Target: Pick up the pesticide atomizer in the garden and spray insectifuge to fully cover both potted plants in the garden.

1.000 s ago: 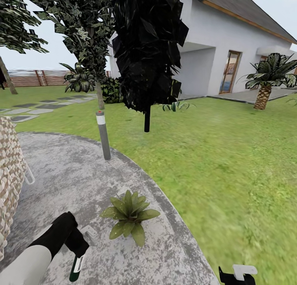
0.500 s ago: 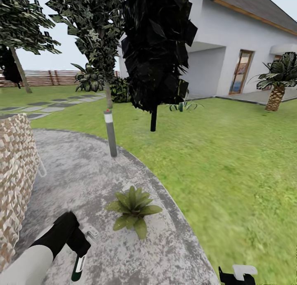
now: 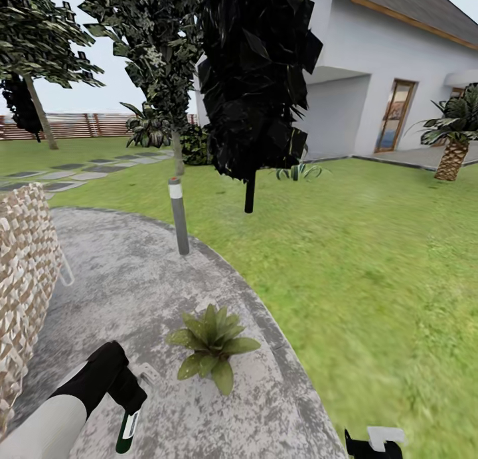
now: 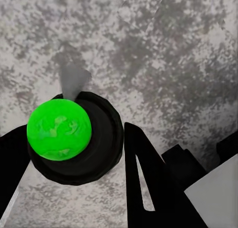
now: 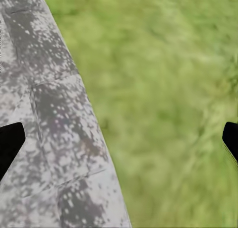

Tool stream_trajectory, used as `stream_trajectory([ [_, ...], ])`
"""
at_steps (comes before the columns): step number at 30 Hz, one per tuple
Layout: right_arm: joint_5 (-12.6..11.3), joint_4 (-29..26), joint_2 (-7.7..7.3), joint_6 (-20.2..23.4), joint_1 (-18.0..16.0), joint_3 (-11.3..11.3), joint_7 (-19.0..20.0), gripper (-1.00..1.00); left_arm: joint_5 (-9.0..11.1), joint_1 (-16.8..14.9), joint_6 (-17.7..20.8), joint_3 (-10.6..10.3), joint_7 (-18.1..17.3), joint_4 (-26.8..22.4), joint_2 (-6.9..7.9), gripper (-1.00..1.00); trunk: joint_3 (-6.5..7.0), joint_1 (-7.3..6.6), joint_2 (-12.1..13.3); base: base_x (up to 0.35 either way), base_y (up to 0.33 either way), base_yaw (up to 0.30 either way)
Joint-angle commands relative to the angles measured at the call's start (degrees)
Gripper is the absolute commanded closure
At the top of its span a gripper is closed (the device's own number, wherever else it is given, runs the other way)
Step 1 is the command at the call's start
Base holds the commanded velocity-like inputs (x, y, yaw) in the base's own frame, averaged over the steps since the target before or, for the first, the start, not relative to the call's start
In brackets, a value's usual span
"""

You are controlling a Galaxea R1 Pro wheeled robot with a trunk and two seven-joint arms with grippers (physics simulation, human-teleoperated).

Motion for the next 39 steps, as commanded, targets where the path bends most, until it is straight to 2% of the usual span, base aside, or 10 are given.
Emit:
stream_trajectory([
  [1,0.60,0.06,0.00,-0.16,-0.03,-0.33,-0.26,-1.00,-0.30,0.00,0.41,0.09,-0.37,-0.08,-0.02,1.00,-0.06,0.02,-0.02,0.254,-0.179,0.240],
  [6,0.61,0.06,0.00,-0.16,-0.04,-0.33,-0.28,-1.00,-0.30,0.01,0.41,0.08,-0.32,-0.08,0.06,1.00,-0.06,0.02,-0.02,0.191,-0.214,0.116],
  [16,0.67,0.06,0.00,-0.16,-0.03,-0.33,-0.34,-1.00,-0.32,-0.11,0.57,0.08,-0.31,-0.14,0.16,1.00,-0.06,0.02,-0.02,-0.073,-0.144,0.051],
  [18,0.67,0.06,0.00,-0.16,-0.03,-0.33,-0.31,-1.00,-0.51,-1.36,0.98,0.04,-0.37,-0.13,0.43,1.00,-0.06,0.02,-0.02,-0.008,-0.003,0.244],
  [20,0.67,0.06,0.00,-0.16,-0.03,-0.33,-0.29,-1.00,-2.09,-3.39,2.38,-0.36,-0.42,0.02,0.52,1.00,-0.06,0.02,-0.02,-0.003,-0.001,0.131],
  [23,0.68,0.06,0.00,-0.16,-0.03,-0.33,-0.27,-1.00,-6.80,-5.89,4.41,-0.94,-2.35,0.08,0.08,1.00,-0.06,0.02,-0.02,-0.001,0.000,0.028],
  [26,0.68,0.06,0.00,-0.16,-0.03,-0.33,-0.26,-1.00,-10.49,-6.99,4.83,-1.04,-9.15,-0.05,-0.04,1.00,-0.06,0.02,-0.02,0.000,0.000,0.005],
  [27,0.68,0.06,0.00,-0.16,-0.05,-0.33,-0.26,-1.00,-11.18,-7.13,4.86,-1.03,-10.15,-0.05,-0.07,1.00,-0.06,0.02,-0.02,0.000,0.000,0.001],
  [30,0.68,0.06,0.00,-0.16,-0.04,-0.33,-0.26,-1.00,-11.90,-6.88,4.89,-0.94,-11.02,-0.07,-0.13,1.00,-0.06,0.02,-0.02,0.000,0.000,0.009],
  [39,0.68,0.06,0.00,-0.16,-0.03,-0.33,-0.26,-1.00,-11.79,-6.83,4.82,-0.71,-11.29,-0.08,-0.52,1.00,-0.06,0.02,-0.02,0.142,-0.160,0.094],
])
